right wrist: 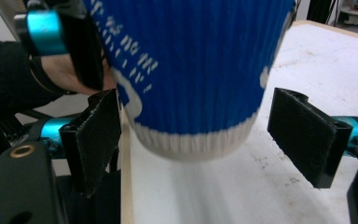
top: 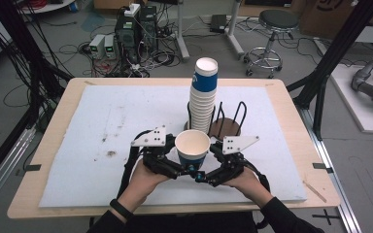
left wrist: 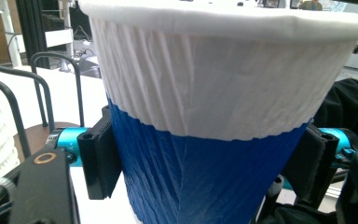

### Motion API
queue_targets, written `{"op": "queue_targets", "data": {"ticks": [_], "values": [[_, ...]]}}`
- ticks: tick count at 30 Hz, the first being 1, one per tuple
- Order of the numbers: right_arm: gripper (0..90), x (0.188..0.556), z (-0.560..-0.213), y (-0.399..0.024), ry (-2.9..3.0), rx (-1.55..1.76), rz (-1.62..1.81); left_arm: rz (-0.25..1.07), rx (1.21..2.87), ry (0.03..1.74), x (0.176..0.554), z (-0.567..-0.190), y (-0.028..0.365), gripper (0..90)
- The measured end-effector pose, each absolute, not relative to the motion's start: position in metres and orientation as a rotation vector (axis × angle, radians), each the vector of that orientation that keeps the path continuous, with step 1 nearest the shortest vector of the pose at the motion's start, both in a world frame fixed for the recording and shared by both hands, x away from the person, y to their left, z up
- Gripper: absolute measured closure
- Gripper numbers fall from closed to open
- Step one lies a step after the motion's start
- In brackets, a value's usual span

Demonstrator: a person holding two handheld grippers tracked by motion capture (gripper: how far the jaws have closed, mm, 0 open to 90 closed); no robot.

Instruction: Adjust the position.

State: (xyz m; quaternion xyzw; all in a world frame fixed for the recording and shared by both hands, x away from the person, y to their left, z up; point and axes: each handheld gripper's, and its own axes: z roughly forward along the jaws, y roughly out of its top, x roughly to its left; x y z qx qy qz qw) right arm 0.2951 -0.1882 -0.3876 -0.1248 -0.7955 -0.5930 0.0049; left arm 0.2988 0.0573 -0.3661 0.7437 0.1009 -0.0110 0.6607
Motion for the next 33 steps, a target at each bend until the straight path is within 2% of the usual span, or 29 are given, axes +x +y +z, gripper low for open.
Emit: {"op": "queue_targets", "data": {"ticks": [4, 8, 17, 22, 28, 30, 33], "values": [[28.4, 0.2946, -0.3888, -0.1872, -2.481, -0.386, -1.865, -0.02, 1.687, 0.235, 0.299, -0.3671, 0.0566, 25.0], [30.3, 0.2945, -0.3896, -0.1867, -2.485, -0.375, -1.87, -0.012, 1.695, 0.233, 0.2985, -0.3669, 0.0566, 24.3], [30.5, 0.2932, -0.3912, -0.1853, -2.514, -0.345, -1.849, 0.001, 1.676, 0.239, 0.2963, -0.3602, 0.0579, 16.8], [30.5, 0.2927, -0.3927, -0.1844, -2.521, -0.348, -1.846, 0.012, 1.665, 0.24, 0.2952, -0.358, 0.0591, 17.2], [30.4, 0.2927, -0.3929, -0.1846, -2.515, -0.351, -1.849, 0.013, 1.662, 0.228, 0.2953, -0.3584, 0.0598, 22.3], [28.8, 0.2926, -0.3929, -0.1843, -2.512, -0.346, -1.854, 0.005, 1.653, 0.225, 0.2956, -0.3589, 0.0598, 22.8], [21.4, 0.291, -0.3913, -0.1829, -2.503, -0.343, -1.866, 0.005, 1.658, 0.222, 0.2953, -0.3593, 0.0591, 23.1]]}}
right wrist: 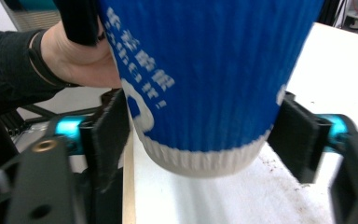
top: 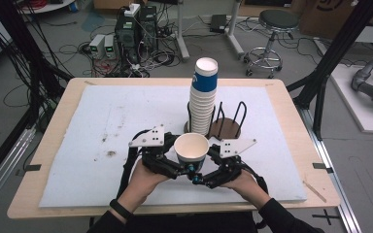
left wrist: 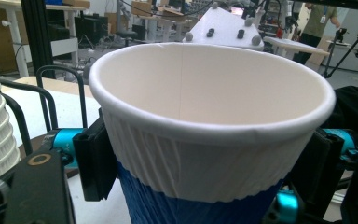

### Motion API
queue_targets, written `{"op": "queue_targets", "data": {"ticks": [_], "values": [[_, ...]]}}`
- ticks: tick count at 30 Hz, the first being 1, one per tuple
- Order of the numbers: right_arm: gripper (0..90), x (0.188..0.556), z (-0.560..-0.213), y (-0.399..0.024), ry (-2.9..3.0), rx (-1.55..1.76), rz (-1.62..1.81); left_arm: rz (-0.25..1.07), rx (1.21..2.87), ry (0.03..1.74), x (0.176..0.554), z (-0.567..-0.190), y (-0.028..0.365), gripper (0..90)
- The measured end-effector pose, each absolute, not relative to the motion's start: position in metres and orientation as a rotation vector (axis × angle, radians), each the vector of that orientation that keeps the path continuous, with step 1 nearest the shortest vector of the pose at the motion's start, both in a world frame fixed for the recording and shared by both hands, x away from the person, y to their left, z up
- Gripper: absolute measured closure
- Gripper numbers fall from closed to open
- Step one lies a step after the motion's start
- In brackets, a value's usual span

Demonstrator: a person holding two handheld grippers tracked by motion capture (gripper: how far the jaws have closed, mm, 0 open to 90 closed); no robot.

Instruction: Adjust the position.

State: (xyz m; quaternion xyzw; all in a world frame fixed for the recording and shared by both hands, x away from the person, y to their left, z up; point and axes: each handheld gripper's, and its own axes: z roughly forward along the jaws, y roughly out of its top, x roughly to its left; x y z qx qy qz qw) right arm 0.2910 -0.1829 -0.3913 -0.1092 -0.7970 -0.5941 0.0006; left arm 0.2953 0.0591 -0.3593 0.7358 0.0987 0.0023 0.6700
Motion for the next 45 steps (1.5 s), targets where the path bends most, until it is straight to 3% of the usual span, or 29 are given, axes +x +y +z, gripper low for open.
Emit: {"op": "queue_targets", "data": {"ticks": [8, 14, 24, 45], "values": [[21.4, 0.2897, -0.3855, -0.1835, -2.437, -0.357, -1.935, -0.01, 1.668, 0.207, 0.2948, -0.3619, 0.0555, 23.1], [26.7, 0.2893, -0.3852, -0.1841, -2.43, -0.352, -1.943, -0.017, 1.673, 0.203, 0.2946, -0.3627, 0.0536, 23.1], [26.8, 0.2893, -0.3865, -0.1824, -2.441, -0.328, -1.924, -0.015, 1.658, 0.206, 0.2926, -0.3587, 0.0541, 17.6], [26.4, 0.2891, -0.386, -0.1825, -2.466, -0.312, -1.935, -0.024, 1.643, 0.202, 0.2938, -0.3577, 0.0566, 20.4]]}}
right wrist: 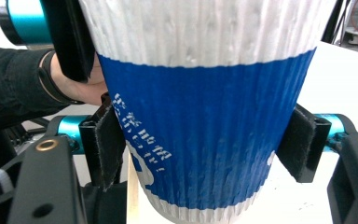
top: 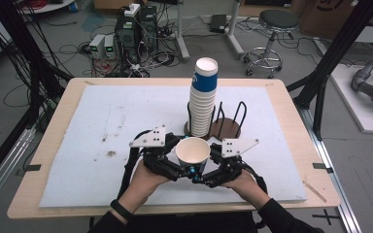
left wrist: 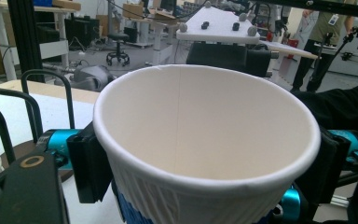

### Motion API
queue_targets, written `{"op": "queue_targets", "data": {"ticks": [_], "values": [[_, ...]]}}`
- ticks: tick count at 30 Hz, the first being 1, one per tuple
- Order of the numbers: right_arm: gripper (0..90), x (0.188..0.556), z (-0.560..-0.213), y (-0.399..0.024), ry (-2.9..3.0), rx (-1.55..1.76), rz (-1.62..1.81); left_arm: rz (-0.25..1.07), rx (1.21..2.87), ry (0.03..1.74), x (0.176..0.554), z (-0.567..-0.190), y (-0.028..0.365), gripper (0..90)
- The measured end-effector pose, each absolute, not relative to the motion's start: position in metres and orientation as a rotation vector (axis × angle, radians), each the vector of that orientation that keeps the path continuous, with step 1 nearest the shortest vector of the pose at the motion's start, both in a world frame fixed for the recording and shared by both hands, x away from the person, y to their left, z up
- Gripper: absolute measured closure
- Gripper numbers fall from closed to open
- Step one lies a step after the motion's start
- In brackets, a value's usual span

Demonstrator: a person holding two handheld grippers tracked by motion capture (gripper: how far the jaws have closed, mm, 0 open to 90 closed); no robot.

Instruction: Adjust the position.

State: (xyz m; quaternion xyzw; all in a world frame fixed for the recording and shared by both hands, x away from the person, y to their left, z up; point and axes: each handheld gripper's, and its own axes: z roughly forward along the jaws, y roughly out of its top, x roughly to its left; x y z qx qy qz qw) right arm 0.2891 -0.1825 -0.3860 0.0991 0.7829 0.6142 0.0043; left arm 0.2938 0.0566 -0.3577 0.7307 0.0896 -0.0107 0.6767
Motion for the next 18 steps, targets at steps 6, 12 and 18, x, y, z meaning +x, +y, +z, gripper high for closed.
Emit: {"op": "queue_targets", "data": {"ticks": [6, 12, 18], "values": [[21.4, 0.289, -0.386, -0.184, 2.458, 0.322, 1.889, -0.018, 1.642, 0.207, 0.295, -0.357, 0.059, 20.5], [20.0, 0.29, -0.384, -0.188, 2.469, 0.331, 1.872, -0.004, 1.647, 0.211, 0.296, -0.357, 0.063, 20.5], [19.0, 0.292, -0.38, -0.199, 2.457, 0.349, 1.865, 0.014, 1.654, 0.216, 0.296, -0.356, 0.067, 20.5]]}}
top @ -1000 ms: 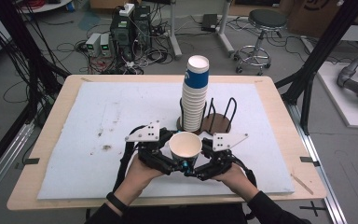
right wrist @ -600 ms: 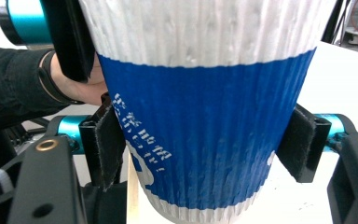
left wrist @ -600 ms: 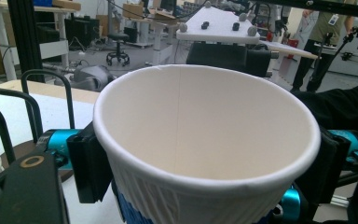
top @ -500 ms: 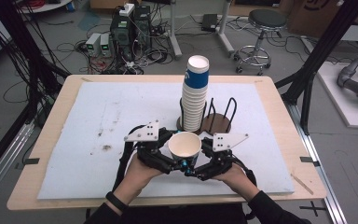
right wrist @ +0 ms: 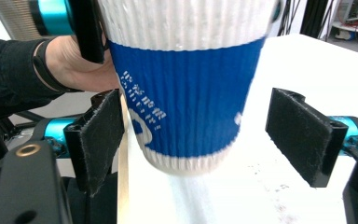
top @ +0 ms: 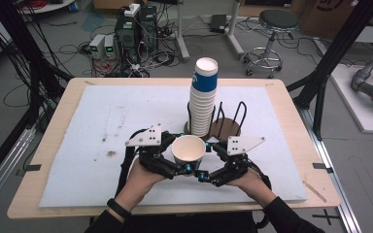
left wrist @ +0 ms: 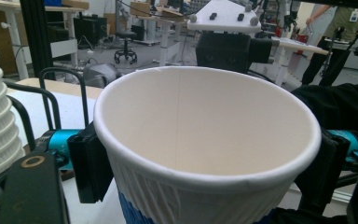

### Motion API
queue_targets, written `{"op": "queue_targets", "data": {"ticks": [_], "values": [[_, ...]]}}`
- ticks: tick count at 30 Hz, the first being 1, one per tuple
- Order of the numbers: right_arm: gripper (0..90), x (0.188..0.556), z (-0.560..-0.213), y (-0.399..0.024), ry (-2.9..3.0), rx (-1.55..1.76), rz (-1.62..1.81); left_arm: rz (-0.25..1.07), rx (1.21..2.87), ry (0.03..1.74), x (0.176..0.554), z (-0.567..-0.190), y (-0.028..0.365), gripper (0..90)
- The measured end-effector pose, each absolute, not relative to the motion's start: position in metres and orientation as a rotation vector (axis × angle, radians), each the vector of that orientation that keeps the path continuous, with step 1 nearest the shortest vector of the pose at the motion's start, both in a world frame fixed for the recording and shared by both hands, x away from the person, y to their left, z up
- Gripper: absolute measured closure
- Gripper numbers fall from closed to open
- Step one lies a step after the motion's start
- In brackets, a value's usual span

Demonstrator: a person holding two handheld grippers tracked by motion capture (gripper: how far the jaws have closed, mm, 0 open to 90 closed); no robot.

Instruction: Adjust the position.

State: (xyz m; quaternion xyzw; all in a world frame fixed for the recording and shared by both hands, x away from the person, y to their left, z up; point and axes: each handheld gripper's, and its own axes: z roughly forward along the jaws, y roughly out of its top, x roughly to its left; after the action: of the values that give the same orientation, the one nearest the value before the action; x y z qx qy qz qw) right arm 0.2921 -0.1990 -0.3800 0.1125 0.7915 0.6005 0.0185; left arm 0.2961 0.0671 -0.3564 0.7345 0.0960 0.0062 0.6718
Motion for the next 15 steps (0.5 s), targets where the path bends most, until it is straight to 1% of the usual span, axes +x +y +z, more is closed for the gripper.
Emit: {"op": "queue_targets", "data": {"ticks": [15], "values": [[19.0, 0.297, -0.374, -0.237, 2.355, 0.435, 1.843, 0.072, 1.688, 0.243, 0.299, -0.356, 0.082, 20.5]]}}
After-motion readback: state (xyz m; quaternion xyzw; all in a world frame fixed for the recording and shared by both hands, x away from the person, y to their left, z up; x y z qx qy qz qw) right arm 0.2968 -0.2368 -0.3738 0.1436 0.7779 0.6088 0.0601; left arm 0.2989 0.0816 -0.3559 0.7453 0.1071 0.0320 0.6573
